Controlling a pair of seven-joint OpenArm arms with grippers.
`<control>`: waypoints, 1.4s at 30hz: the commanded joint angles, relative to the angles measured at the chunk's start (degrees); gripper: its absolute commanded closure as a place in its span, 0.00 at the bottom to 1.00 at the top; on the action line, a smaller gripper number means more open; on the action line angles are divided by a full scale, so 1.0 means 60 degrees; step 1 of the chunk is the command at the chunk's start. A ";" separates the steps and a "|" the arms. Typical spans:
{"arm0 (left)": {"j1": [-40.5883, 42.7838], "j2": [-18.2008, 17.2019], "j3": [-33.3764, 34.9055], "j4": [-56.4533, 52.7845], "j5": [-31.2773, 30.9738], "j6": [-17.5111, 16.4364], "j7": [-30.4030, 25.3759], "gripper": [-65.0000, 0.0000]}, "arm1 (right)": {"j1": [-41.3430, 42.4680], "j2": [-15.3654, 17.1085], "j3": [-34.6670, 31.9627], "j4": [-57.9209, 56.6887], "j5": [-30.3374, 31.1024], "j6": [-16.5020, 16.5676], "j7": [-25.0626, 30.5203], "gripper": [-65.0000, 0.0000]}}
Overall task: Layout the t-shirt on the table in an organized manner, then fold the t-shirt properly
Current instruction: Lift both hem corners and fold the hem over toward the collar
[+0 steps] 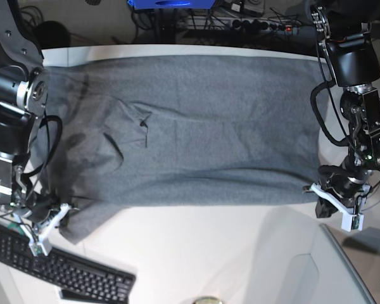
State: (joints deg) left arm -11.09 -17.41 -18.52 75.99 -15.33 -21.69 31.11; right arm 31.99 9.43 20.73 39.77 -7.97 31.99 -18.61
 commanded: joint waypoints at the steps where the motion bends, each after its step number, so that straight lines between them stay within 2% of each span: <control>1: -0.0093 -0.0168 -0.0041 0.0281 -0.0104 0.0018 -0.0241 1.00 | 0.0244 0.0091 0.0010 0.0207 0.0075 0.0024 0.0399 0.99; 9: 0.0318 -0.0153 -0.0056 0.1101 -0.0104 0.0018 0.0858 1.00 | -0.0606 0.0062 0.0025 0.0192 0.0119 0.0009 0.1776 0.99; 11: 0.0581 -0.0124 -0.0056 0.1541 -0.0104 0.0018 0.0873 1.00 | -0.0709 0.0062 0.0054 0.0192 0.0119 0.0009 0.1805 0.99; 17: 0.1416 -0.0007 -0.0056 0.2698 -0.0104 0.0004 0.1781 1.00 | -0.1383 0.0062 0.0069 0.0925 0.0119 0.0009 0.1776 0.99; 19: 0.1768 -0.0022 -0.0056 0.2918 -0.0104 0.0004 0.1943 1.00 | -0.1793 0.0062 0.0025 0.1746 0.0119 0.0009 0.1395 0.99; 23: 0.2486 -0.0007 -0.0539 0.3475 -0.0104 -0.0099 0.2324 1.00 | -0.2481 -0.0085 0.0083 0.3299 0.0119 0.0039 -0.0041 0.99; 26: 0.2838 0.0037 -0.1154 0.3724 -0.0104 -0.0978 0.2939 1.00 | -0.3155 -0.0129 0.0025 0.4104 0.0119 0.0039 -0.0774 0.99; 28: 0.3072 0.0037 -0.1286 0.3695 -0.0075 -0.1212 0.3129 1.00 | -0.3390 -0.0261 0.0025 0.4222 0.0119 0.0039 -0.1111 0.98; 30: 0.3380 0.0052 -0.1272 0.3592 -0.0031 -0.1198 0.3071 1.00 | -0.3492 -0.0480 0.0113 0.4222 0.0119 0.0039 -0.1433 0.96; 32: 0.3614 0.0052 -0.1272 0.3387 -0.0075 -0.1198 0.3071 1.00 | -0.3668 -0.0598 0.0127 0.4266 0.0119 0.0039 -0.1975 0.85; 34: 0.3717 0.0052 -0.1272 0.3299 -0.0031 -0.1198 0.3056 1.00 | -0.3800 -0.0641 0.0332 0.4471 0.0119 0.0039 -0.2429 0.70; 36: 0.3746 0.0052 -0.1272 0.3284 -0.0031 -0.1198 0.3056 1.00 | -0.3932 -0.0905 0.0699 0.4969 0.0119 0.0068 -0.2634 0.54; 38: 0.3746 0.0052 -0.1272 0.3284 -0.0031 -0.1198 0.3056 1.00 | -0.4166 -0.1022 0.0860 0.5672 0.0119 0.0068 -0.2752 0.42; 39: 0.3746 0.0052 -0.1272 0.3284 -0.0031 -0.1198 0.3056 1.00 | -0.4284 -0.1037 0.0816 0.6126 0.0119 0.0068 -0.2840 0.39; 42: 0.3746 0.0052 -0.1257 0.3284 -0.0016 -0.1198 0.3056 1.00 | -0.4430 -0.1008 0.0450 0.7093 0.0119 0.0068 -0.3191 0.38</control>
State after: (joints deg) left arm 11.81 -16.19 -25.78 94.65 -15.03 -28.95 50.41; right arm 3.81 3.03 23.62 81.30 -8.08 32.21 -39.11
